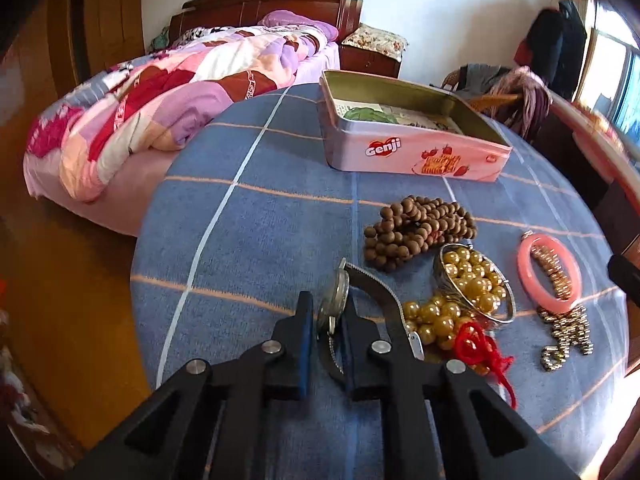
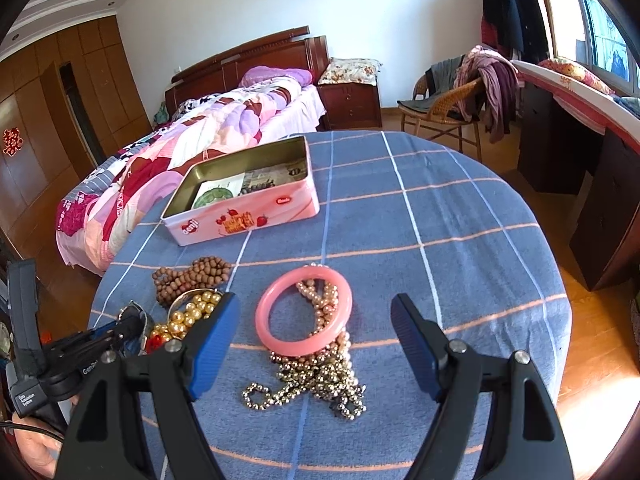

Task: Organize jewelry
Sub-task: 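Lift the pocket watch with the left tool while the right tool grasps the pink bangle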

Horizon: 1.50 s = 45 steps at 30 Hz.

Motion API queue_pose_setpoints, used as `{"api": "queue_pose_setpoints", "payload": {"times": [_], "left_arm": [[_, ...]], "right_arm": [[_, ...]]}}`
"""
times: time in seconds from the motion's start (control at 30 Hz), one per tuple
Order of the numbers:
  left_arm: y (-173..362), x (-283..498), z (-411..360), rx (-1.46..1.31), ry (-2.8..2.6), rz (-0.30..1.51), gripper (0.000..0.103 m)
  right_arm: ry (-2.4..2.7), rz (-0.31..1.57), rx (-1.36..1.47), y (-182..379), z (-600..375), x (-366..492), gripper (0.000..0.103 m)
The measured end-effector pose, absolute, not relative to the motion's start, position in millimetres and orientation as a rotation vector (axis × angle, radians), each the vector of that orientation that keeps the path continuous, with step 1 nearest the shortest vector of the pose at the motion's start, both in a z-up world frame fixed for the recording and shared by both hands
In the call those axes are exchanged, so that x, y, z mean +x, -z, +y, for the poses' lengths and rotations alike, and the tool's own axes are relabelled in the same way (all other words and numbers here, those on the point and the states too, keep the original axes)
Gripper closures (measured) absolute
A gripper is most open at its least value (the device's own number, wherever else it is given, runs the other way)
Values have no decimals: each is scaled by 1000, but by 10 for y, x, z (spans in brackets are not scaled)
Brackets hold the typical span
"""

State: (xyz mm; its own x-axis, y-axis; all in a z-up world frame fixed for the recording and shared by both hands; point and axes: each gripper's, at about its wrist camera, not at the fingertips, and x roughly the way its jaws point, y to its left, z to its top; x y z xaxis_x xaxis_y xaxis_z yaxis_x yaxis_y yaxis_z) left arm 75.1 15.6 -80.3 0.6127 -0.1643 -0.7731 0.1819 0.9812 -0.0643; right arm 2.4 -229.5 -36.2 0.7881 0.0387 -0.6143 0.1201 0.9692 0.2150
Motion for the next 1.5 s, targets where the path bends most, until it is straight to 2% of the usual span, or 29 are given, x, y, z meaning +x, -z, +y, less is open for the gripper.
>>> {"api": "queue_pose_setpoints", "payload": {"times": [0.17, 0.23, 0.33, 0.53, 0.67, 0.7, 1.27, 1.43, 1.47, 1.5], "left_arm": [[811, 761, 91, 71, 198, 865, 91], [814, 750, 105, 71, 210, 856, 95], [798, 750, 133, 45, 227, 857, 96], [500, 682, 191, -14, 275, 757, 96], [314, 649, 213, -36, 294, 710, 96], [274, 646, 219, -40, 299, 702, 96], [219, 632, 210, -45, 326, 689, 96], [221, 624, 212, -49, 325, 690, 96], [220, 622, 210, -50, 325, 689, 96], [219, 621, 209, -51, 326, 690, 96]], "right_arm": [[66, 660, 247, 351, -2353, 31, 23], [83, 673, 251, 379, -2409, 49, 23], [85, 697, 273, 429, -2468, 93, 23], [45, 730, 254, 448, -2438, 200, 23], [1, 763, 242, 474, -2394, 291, 9], [-15, 772, 237, 488, -2376, 321, 9], [1, 950, -43, 754, -1984, 709, 9], [-18, 964, -8, 763, -2058, 732, 8], [-17, 960, -4, 753, -2069, 727, 10], [-17, 952, -5, 738, -2073, 718, 18]]}}
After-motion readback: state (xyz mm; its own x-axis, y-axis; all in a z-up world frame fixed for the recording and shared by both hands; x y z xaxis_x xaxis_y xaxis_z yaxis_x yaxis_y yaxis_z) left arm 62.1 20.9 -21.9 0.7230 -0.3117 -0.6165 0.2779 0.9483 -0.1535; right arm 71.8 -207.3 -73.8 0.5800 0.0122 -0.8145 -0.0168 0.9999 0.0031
